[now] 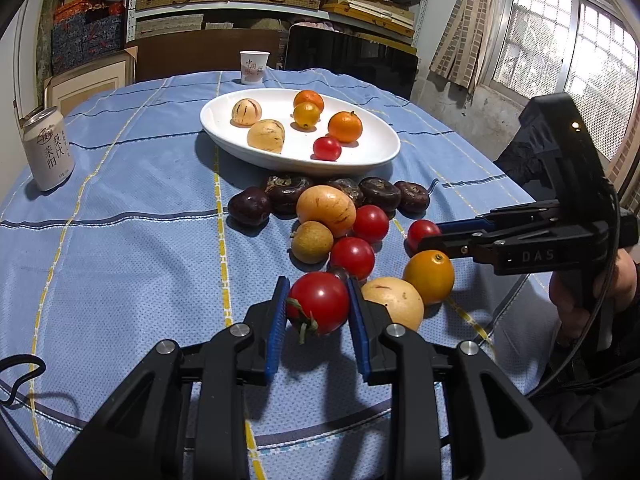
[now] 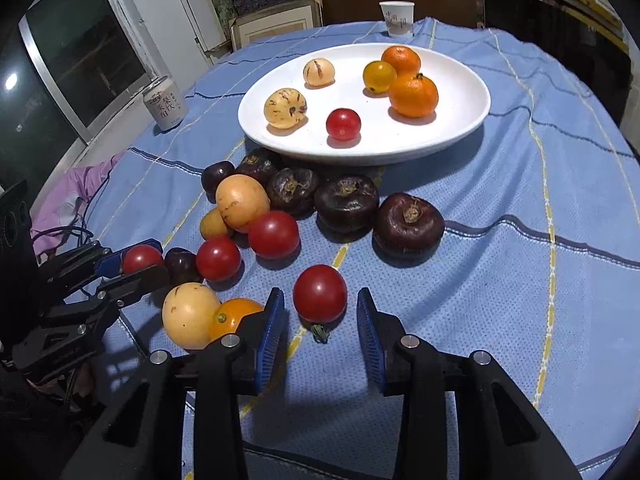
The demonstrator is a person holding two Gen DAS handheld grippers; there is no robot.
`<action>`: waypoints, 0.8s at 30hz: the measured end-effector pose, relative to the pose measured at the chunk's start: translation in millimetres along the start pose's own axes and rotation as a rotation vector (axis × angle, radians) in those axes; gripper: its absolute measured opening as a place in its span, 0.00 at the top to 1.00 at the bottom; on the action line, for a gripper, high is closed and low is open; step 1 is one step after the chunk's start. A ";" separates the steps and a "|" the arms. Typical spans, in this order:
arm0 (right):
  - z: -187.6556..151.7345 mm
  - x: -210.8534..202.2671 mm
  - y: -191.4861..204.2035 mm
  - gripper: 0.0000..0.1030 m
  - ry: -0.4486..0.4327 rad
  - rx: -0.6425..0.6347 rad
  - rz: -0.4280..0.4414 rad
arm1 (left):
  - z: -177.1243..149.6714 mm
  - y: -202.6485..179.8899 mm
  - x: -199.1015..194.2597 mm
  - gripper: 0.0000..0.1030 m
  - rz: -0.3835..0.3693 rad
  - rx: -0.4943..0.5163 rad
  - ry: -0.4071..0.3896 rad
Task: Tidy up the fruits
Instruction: 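Hold the red tomatoes in both tools above the cluster, then carry both red tomatoes onto the white plate and open both tools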
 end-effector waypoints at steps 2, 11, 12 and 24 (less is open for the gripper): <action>0.1 2.5 0.3 0.62 0.018 -0.007 0.015 | -0.1 0.1 0.0 0.73 0.001 -0.001 0.000; 8.1 7.8 7.9 0.74 0.031 -0.047 -0.026 | -0.8 0.6 0.7 0.73 0.001 0.002 0.003; 6.4 6.4 7.6 0.74 0.035 -0.051 -0.038 | -0.7 -0.3 1.5 0.73 0.001 0.005 0.004; 9.1 -39.5 4.4 0.74 -0.116 -0.061 -0.105 | 5.5 2.1 -13.7 0.73 0.010 -0.006 -0.025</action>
Point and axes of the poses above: each gripper's, at about its wrist camera, not at the fingertips, and x roughly the way its jaws point, y to its left, z to its top, the point moved 6 cm from there along x, roughly the way its jaws point, and after that the axes turned 2 degrees about x, right-handed, at the moved point
